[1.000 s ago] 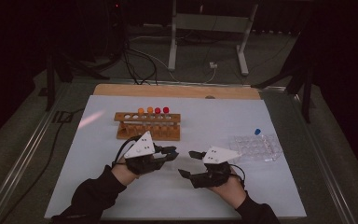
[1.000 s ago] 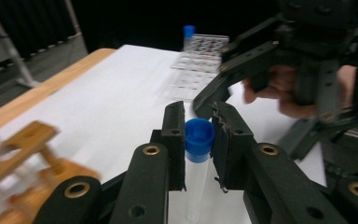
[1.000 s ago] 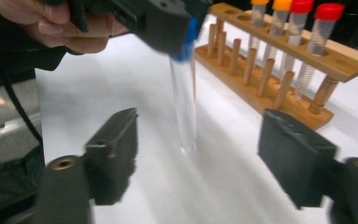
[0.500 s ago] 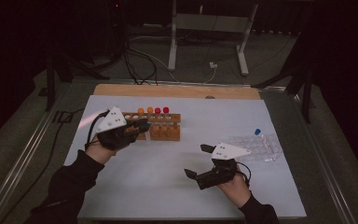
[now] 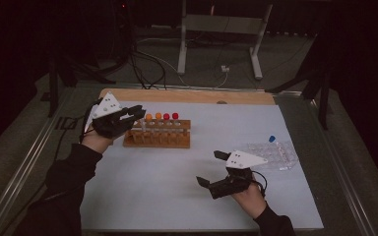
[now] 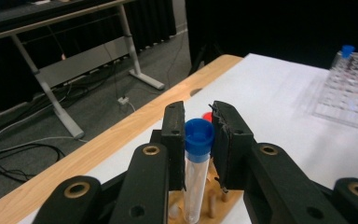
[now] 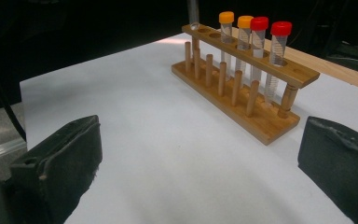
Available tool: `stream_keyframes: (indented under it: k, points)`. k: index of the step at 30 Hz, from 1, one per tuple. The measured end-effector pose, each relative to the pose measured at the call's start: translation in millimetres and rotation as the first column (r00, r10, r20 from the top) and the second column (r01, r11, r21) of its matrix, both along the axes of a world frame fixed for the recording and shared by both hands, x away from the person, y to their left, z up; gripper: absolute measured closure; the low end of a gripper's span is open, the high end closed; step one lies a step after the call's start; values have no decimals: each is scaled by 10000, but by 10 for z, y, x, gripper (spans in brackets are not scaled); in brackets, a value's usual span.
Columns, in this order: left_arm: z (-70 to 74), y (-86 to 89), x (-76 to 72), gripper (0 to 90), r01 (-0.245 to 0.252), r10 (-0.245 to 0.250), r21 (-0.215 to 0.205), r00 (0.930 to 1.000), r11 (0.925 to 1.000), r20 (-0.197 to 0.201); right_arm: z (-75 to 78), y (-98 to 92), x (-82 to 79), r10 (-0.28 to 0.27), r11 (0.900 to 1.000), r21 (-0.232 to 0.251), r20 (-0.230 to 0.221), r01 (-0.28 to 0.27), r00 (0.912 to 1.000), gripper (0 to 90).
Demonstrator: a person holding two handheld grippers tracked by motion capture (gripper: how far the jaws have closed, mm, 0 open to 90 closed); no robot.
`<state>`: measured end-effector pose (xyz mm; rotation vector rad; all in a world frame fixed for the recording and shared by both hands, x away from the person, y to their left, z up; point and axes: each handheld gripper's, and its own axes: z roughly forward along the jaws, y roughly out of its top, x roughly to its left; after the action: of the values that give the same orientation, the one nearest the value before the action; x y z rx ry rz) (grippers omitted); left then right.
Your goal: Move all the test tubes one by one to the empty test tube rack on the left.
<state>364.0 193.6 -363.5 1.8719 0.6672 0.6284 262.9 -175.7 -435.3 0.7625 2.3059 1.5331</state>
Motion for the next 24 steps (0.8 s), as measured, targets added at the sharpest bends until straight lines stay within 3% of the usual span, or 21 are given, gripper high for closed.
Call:
stream_keyframes:
  k: [6,7,9,10,12,14,16,18,19,24]
  points:
    - [-41,51,158,770,-362,362,-112,9993,9993,-34,-3,-5,-4,65,10000,12,32,-65,10000,0]
    - [-59,55,181,770,-541,541,44,9985,9985,76,-2,-7,-5,96,10000,26,13,-96,10000,0]
    - [-107,79,228,770,-607,604,-342,9981,9976,-109,-3,-8,-7,91,10000,23,51,-91,9999,0]
    - [-135,82,247,770,-749,747,-268,9972,9968,-69,-4,-9,-8,100,9999,20,59,-100,9999,0]
    - [-191,108,297,770,-750,726,-635,9966,9952,-394,-8,-12,-9,78,10000,9,70,-78,9999,0]
    - [-235,112,328,770,-944,928,-543,9952,9941,-316,-13,-16,-7,100,9999,19,42,-100,9999,0]
    - [-275,121,359,770,-1022,994,-712,9942,9922,-409,-16,-16,-7,87,10000,-11,38,-87,10000,0]
    - [-315,102,377,770,-1205,1193,-403,9924,9919,-304,-18,-17,-7,96,10000,-15,42,-96,9999,0]
    - [-333,105,389,770,-1128,1104,-556,9929,9921,-447,-18,-18,-7,101,9999,-15,49,-101,9999,0]
    - [-464,81,427,770,-1266,1236,-455,9903,9909,-641,-23,-28,0,90,10000,-3,19,-90,10000,0]
